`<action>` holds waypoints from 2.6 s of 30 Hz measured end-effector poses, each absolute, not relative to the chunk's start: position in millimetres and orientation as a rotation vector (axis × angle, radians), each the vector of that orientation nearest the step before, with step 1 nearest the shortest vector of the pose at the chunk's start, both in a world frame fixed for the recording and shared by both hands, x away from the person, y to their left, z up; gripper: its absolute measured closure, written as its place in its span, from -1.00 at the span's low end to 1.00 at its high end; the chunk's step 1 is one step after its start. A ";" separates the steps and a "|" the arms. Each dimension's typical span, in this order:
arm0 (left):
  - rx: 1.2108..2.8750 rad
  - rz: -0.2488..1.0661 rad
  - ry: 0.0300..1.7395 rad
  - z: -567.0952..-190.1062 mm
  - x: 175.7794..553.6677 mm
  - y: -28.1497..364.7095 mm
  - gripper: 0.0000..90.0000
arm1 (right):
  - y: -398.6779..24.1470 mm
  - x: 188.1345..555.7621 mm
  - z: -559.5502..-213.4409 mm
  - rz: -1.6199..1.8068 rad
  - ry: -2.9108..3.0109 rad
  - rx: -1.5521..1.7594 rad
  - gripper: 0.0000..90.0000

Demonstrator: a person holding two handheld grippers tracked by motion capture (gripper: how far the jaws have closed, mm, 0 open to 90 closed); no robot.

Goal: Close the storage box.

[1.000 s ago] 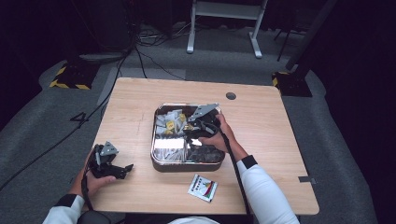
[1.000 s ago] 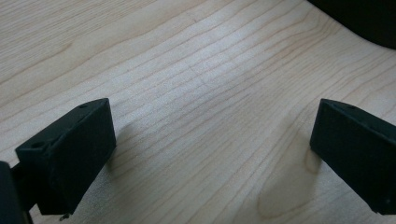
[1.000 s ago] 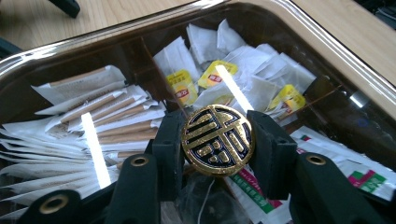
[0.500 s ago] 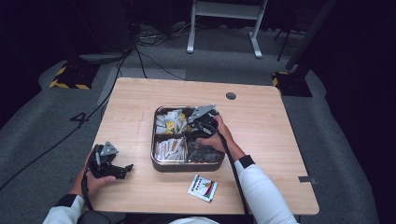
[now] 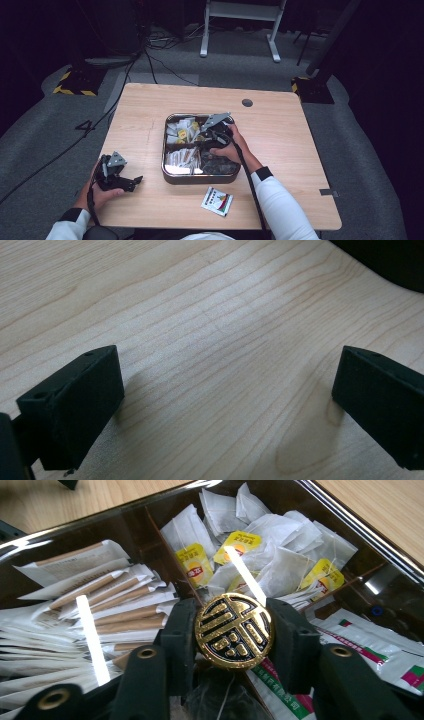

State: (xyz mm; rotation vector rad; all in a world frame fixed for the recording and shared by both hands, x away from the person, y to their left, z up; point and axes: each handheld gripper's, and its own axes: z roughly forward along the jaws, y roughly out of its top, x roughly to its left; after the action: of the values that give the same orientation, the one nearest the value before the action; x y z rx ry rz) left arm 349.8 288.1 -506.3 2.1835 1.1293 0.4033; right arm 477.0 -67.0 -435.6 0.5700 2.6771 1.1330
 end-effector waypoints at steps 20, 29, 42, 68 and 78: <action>2.177 0.404 1.135 -506.6 349.1 287.8 -0.99 | -80.1 468.3 -418.8 1.083 2.637 0.557 -0.44; 2.178 0.401 1.135 -506.6 349.4 287.8 -0.99 | -89.9 464.9 -414.3 1.045 2.609 0.575 -0.44; 2.177 0.401 1.135 -506.6 349.3 287.8 -0.99 | -116.0 461.8 -405.8 0.992 2.548 0.617 -0.38; 2.176 0.402 1.144 -506.5 349.2 287.2 -0.99 | -159.8 450.6 -401.0 0.930 2.487 0.667 -0.45; 2.173 0.405 1.143 -506.7 349.3 287.1 -0.99 | -175.3 440.7 -397.2 0.904 2.457 0.671 -0.45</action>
State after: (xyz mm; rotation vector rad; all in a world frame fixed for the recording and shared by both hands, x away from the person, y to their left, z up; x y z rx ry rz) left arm 349.3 287.1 -506.7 2.1732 1.1430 0.4054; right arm 440.7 -175.3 -397.2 0.6713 2.4567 0.9044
